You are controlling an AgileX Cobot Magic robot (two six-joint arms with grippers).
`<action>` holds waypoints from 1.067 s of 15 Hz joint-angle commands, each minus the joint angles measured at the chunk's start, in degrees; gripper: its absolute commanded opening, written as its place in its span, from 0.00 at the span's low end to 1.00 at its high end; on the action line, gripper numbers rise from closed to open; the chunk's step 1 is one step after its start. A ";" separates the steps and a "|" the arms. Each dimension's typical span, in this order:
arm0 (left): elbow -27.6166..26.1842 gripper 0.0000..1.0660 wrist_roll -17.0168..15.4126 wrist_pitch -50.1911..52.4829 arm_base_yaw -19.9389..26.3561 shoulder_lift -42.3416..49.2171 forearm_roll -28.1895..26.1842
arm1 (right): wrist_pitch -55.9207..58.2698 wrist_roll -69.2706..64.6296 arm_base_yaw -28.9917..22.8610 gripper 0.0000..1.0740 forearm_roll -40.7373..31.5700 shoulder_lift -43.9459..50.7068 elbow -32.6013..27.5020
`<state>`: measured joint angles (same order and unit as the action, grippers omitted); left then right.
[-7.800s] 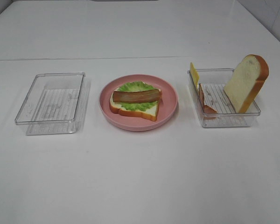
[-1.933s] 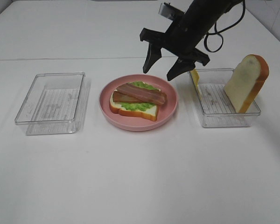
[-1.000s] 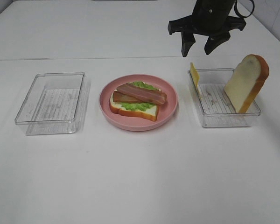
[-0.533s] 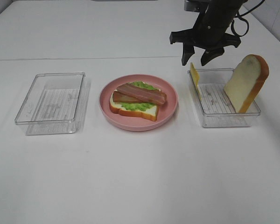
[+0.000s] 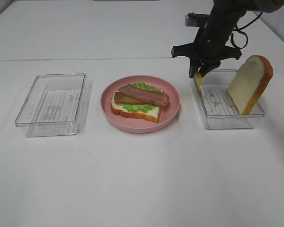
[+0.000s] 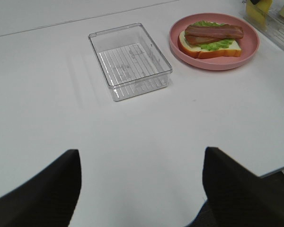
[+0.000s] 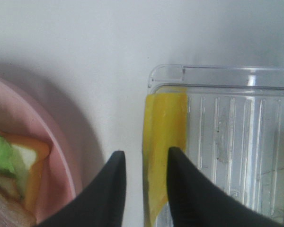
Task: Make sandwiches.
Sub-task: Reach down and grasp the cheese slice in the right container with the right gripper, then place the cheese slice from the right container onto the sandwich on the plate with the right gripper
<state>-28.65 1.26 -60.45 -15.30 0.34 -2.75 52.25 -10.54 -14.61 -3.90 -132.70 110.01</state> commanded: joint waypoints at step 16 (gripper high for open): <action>0.06 0.65 -0.17 0.57 -0.11 1.20 -0.17 | 4.93 10.54 -0.11 0.00 -20.00 11.29 0.40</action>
<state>-28.65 1.26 -60.45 -15.30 0.34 -2.75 57.30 0.00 -14.61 -24.98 -121.93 110.01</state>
